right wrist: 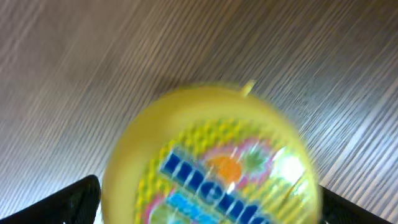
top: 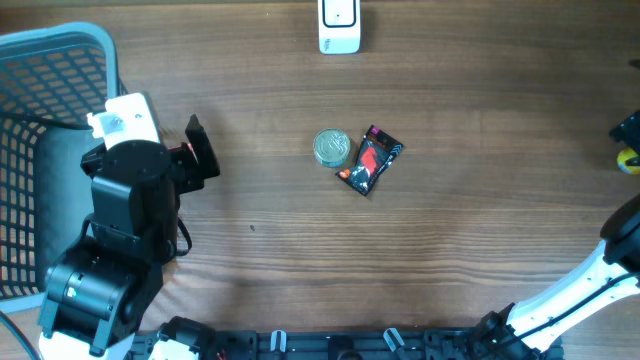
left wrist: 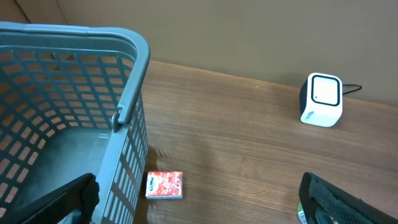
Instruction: Scan the item barcode
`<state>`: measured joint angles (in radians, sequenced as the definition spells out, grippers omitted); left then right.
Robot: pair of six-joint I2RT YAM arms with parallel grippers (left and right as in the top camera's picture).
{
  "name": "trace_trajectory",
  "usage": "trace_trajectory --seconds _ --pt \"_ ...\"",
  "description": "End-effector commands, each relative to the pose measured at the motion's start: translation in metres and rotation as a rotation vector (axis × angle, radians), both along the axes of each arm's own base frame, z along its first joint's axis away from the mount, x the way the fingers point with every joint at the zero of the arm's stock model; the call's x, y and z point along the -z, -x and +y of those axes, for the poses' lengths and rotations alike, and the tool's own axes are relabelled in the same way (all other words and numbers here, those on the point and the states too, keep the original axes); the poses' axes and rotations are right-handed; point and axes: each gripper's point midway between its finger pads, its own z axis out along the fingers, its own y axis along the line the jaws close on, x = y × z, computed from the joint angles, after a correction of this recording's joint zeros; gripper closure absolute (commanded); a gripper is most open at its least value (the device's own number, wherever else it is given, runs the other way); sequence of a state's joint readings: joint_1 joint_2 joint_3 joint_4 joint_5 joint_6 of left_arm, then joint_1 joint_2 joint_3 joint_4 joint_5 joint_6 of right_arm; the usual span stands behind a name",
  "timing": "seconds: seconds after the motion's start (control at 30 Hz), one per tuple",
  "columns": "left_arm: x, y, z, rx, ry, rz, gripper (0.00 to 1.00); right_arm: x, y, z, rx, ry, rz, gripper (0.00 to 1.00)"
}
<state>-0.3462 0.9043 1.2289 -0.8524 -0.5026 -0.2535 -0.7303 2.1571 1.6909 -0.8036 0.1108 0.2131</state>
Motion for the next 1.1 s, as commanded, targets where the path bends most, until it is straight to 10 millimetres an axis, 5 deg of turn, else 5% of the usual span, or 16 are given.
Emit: trace_trajectory --seconds 0.0,0.23,0.43,0.6,0.73,0.87,1.07 --pt "-0.002 -0.001 -0.003 0.005 0.022 -0.009 0.0 0.003 0.0 0.02 0.007 -0.108 -0.024 0.0" --pt "-0.002 -0.001 -0.003 0.005 0.021 -0.009 0.0 -0.002 0.007 0.04 0.003 -0.172 0.001 0.0" --pt "-0.002 -0.001 -0.003 0.005 0.021 -0.008 0.0 -0.041 0.001 0.049 -0.01 -0.118 -0.044 0.0" --pt "-0.002 -0.001 -0.003 0.005 0.022 -0.01 0.0 -0.07 -0.004 0.076 -0.041 -0.118 -0.066 0.0" --pt "-0.002 -0.001 -0.003 0.006 0.023 -0.01 0.0 -0.092 -0.026 0.123 -0.17 -0.13 -0.098 0.0" --pt "-0.003 0.0 -0.003 0.005 0.022 -0.011 0.0 -0.113 -0.069 0.227 -0.479 -0.217 -0.188 0.0" --pt "-0.002 0.001 0.0 -0.005 0.014 -0.007 0.0 -0.115 -0.087 0.359 -0.801 -0.267 -0.182 0.0"
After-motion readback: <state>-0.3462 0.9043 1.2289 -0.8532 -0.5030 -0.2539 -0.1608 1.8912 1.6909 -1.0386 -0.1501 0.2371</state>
